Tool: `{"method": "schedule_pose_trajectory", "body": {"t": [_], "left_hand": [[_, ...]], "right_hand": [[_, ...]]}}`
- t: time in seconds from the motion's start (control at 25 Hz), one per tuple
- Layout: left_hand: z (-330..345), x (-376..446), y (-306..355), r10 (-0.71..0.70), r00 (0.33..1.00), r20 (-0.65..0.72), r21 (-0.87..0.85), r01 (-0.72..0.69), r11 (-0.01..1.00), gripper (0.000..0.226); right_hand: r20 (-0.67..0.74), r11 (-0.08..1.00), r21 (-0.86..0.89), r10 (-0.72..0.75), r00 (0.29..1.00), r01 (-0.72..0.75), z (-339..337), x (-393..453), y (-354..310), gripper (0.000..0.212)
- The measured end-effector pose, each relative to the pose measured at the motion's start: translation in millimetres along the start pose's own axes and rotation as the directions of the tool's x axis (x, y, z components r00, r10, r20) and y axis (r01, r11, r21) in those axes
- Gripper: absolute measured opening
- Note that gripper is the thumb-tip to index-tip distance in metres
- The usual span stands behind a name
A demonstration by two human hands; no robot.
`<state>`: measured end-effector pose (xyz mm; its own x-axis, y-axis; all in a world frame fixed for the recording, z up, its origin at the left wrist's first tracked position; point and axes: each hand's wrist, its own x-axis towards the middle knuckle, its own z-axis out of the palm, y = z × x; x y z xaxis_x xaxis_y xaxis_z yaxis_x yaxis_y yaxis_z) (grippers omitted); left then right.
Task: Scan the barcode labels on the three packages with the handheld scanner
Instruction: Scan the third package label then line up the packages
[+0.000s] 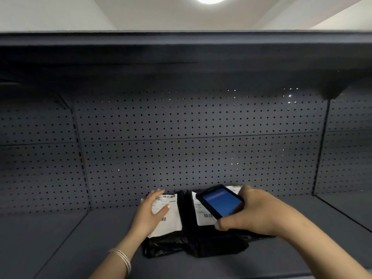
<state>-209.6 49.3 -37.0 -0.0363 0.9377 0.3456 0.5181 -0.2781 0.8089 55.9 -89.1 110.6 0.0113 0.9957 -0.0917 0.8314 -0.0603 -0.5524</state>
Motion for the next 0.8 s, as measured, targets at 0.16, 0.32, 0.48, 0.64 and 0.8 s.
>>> {"method": "schedule_pose_trajectory", "body": {"t": [0.16, 0.32, 0.48, 0.64, 0.8], "left_hand": [[18, -8, 40, 0.096, 0.995, 0.018, -0.077, -0.094, 0.993, 0.047], [58, -16, 77, 0.136, 0.987, 0.081, -0.164, -0.121, 0.979, 0.055], [110, -16, 117, 0.15, 0.985, 0.09, -0.171, -0.133, 0.976, 0.049], [164, -17, 158, 0.174, 0.983, 0.066, -0.197, -0.158, 0.968, 0.045], [216, -25, 188, 0.146, 0.988, 0.053, -0.214, -0.132, 0.968, 0.05]], "right_hand": [[-0.042, 0.999, 0.006, 0.039, 0.998, -0.039, -11, 14, 33, 0.065], [-0.096, 0.998, -0.001, 0.058, 0.994, -0.058, -28, 35, 79, 0.067], [-0.102, 0.999, 0.008, 0.046, 0.994, -0.046, -50, 56, 132, 0.068], [-0.096, 1.0, -0.007, 0.006, 0.995, -0.007, -71, 80, 181, 0.074], [-0.111, 1.0, -0.024, -0.017, 0.994, 0.014, -81, 104, 228, 0.077]]}}
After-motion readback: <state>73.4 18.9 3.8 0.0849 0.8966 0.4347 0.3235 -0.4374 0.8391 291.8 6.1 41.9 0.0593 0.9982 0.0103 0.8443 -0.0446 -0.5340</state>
